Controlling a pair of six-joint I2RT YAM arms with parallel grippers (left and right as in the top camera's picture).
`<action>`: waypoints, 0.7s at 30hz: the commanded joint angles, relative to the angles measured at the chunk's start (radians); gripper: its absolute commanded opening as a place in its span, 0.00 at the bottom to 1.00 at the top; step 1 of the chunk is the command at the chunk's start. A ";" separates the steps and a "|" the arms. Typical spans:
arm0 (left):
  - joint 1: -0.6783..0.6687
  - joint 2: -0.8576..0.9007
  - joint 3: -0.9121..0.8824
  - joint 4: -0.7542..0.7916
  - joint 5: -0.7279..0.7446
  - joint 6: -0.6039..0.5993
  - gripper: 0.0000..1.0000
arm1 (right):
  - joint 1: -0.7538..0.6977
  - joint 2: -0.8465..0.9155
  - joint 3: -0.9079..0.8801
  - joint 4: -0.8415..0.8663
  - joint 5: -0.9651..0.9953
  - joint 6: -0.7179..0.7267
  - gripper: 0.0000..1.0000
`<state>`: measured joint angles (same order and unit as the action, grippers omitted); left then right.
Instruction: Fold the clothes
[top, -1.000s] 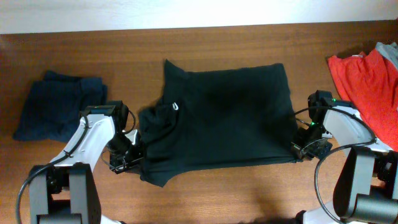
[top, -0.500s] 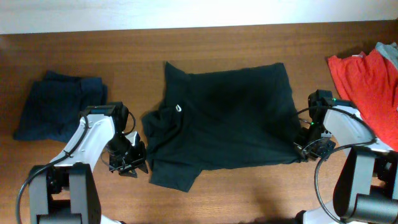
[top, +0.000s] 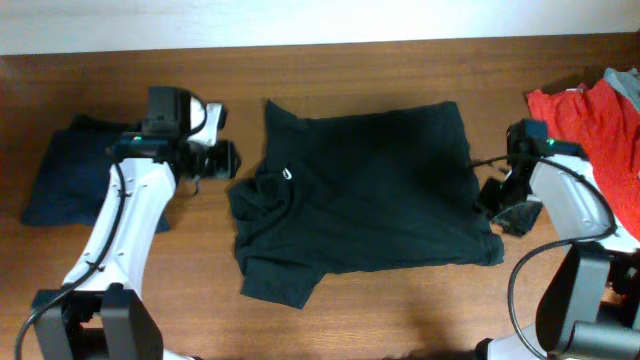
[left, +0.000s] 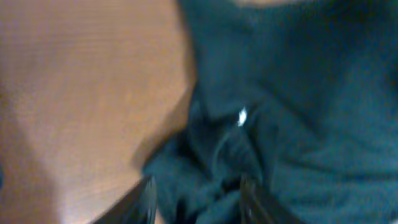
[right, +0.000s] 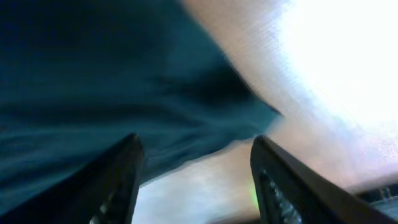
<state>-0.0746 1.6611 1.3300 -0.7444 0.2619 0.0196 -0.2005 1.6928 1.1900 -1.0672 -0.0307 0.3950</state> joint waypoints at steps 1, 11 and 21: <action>-0.066 0.058 0.004 0.072 0.004 0.143 0.46 | -0.003 -0.026 0.045 0.039 -0.256 -0.186 0.62; -0.194 0.345 0.005 0.513 -0.069 0.214 0.55 | -0.002 -0.024 0.045 0.061 -0.370 -0.193 0.68; -0.194 0.466 0.005 0.636 -0.076 0.214 0.50 | 0.039 0.005 0.043 0.101 -0.370 -0.192 0.68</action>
<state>-0.2718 2.1052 1.3315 -0.1234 0.1936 0.2176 -0.1940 1.6894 1.2221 -0.9882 -0.3836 0.2092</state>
